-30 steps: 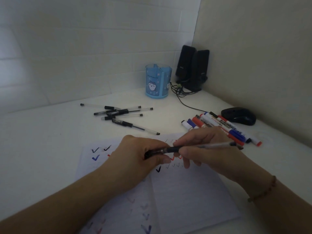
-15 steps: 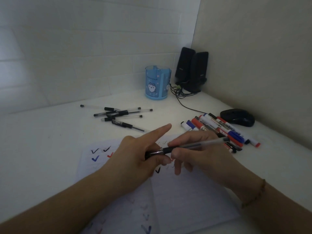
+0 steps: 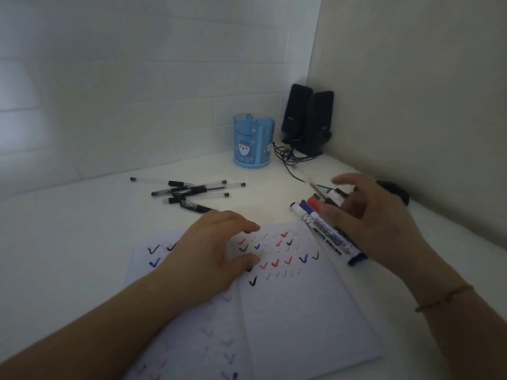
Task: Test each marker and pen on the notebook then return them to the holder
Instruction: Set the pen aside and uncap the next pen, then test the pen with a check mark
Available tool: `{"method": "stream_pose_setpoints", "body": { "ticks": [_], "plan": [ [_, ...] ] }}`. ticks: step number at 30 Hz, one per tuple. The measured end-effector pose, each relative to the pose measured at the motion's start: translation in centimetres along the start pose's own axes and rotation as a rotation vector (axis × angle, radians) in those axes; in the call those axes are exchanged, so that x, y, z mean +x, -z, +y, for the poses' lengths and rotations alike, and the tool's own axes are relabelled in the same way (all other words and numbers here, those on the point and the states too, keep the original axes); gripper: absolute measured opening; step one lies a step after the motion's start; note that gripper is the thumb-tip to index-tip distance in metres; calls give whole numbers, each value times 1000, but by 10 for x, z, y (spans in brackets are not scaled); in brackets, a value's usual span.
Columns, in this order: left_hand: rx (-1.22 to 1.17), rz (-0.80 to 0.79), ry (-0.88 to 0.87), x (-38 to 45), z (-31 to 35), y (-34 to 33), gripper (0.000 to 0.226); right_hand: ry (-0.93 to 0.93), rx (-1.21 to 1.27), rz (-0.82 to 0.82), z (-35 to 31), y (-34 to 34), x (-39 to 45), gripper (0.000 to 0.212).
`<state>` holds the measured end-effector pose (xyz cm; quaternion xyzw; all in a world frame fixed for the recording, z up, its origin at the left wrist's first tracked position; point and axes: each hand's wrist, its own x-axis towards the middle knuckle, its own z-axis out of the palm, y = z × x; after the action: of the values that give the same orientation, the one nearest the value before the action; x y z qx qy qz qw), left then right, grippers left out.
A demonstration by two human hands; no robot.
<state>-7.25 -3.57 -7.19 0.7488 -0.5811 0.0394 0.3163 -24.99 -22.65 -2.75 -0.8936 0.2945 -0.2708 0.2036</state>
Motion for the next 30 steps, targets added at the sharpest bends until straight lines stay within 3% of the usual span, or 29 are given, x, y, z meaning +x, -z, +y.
{"method": "stream_pose_setpoints", "body": {
  "ticks": [5,9,12,14,18,20,26,30],
  "plan": [
    [73,80,76,3,-9,-3,39,-147,-338,-49,20,-5,7,24],
    [87,76,216,4,-7,0,63,-151,-409,-80,15,-9,5,27],
    [81,66,304,4,-4,1,82,-61,-448,33,7,-12,6,27],
    [91,61,328,4,-5,3,87,72,-420,48,-7,-20,8,28],
    [190,-11,314,2,-10,5,85,205,-367,-217,-45,-49,22,37],
    [213,-28,310,1,-13,8,84,223,-428,-257,-56,-67,32,40],
    [163,39,228,2,-11,9,89,193,-370,-201,-64,-85,44,23],
    [241,148,130,2,-10,9,67,159,-117,-125,-61,-48,32,9]
  ]
}}
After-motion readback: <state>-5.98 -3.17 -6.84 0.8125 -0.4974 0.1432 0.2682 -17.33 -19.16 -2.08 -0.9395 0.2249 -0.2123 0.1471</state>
